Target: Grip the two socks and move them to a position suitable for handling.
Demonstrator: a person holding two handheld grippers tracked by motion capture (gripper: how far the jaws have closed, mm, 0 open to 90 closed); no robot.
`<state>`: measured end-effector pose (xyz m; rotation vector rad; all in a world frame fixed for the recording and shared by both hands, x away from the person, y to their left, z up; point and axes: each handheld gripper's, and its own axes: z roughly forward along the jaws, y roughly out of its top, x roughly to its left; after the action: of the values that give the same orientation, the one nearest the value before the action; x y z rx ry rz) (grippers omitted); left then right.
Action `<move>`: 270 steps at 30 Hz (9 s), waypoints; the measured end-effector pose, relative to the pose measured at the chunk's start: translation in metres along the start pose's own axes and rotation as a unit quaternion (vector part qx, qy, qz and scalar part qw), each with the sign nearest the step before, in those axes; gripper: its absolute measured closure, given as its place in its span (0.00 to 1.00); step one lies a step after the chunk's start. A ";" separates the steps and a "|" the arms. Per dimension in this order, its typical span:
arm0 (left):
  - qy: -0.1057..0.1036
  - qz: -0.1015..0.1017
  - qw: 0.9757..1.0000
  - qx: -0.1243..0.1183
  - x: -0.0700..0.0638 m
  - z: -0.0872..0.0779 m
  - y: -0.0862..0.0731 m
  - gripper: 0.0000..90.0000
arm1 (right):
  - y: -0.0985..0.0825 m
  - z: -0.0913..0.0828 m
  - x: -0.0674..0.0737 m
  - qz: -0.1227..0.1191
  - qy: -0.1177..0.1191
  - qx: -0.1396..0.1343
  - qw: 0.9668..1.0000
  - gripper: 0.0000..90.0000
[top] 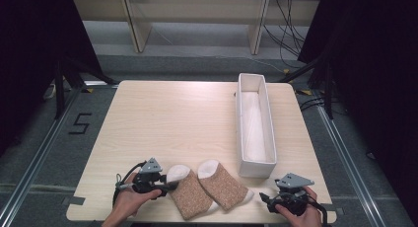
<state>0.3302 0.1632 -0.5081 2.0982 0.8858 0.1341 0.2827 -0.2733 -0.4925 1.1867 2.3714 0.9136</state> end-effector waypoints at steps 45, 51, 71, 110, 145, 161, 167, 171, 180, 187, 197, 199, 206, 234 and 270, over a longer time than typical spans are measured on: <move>0.090 -0.105 0.978 -0.154 0.095 -0.096 0.073 0.83 | 0.000 0.003 -0.004 -0.014 0.000 0.006 1.000 0.30; 0.119 -0.128 0.972 -0.159 0.112 -0.088 0.069 0.83 | -0.001 0.003 0.000 0.010 0.002 0.012 1.000 0.30; 0.173 -0.182 0.964 -0.083 0.140 -0.075 0.010 0.45 | 0.000 0.005 0.001 0.004 0.006 0.021 1.000 0.29; 0.090 0.005 0.986 -0.143 0.045 -0.062 0.094 0.92 | 0.000 0.007 0.001 -0.011 0.007 0.026 1.000 0.29; 0.018 -0.014 0.996 -0.086 0.035 -0.042 0.061 0.60 | 0.005 -0.002 0.007 -0.011 0.018 0.005 1.000 0.30; 0.192 -0.103 0.976 -0.020 0.136 -0.062 0.014 0.59 | 0.081 0.001 0.075 -0.063 0.098 -0.032 0.993 0.44; 0.195 -0.129 0.972 -0.006 0.149 -0.058 0.011 0.54 | 0.121 0.024 0.082 -0.062 0.106 -0.037 0.992 0.44; 0.182 -0.133 0.974 0.008 0.151 -0.056 0.009 0.51 | 0.140 0.046 0.090 -0.058 0.112 -0.020 0.992 0.45; 0.159 -0.158 0.974 0.010 0.155 -0.050 0.001 0.49 | 0.163 0.091 0.106 -0.071 0.126 0.034 0.989 0.49; 0.162 -0.152 0.975 -0.019 0.153 -0.055 -0.001 0.87 | 0.164 0.105 0.108 -0.113 0.111 0.058 0.986 0.89; 0.180 -0.125 0.972 -0.089 0.124 -0.097 -0.008 0.93 | 0.210 0.100 0.102 -0.140 0.107 0.001 0.984 0.93; 0.185 -0.130 0.969 -0.096 0.120 -0.104 -0.014 0.93 | 0.221 0.104 0.099 -0.141 0.104 0.003 0.985 0.93; 0.166 -0.133 0.974 -0.081 0.109 -0.108 -0.038 0.91 | 0.230 0.139 0.091 -0.134 0.081 0.050 0.986 0.92; 0.125 -0.097 0.983 -0.092 0.048 -0.107 -0.025 0.48 | 0.195 0.086 0.087 -0.106 0.065 0.038 0.992 0.61; 0.061 -0.068 0.993 -0.078 0.015 -0.058 -0.028 0.42 | 0.133 0.095 0.116 -0.172 0.062 0.060 0.981 0.85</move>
<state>0.3040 0.2224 -0.4947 1.8955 1.0544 0.2536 0.3439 -0.0832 -0.4744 0.7390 2.6520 0.7551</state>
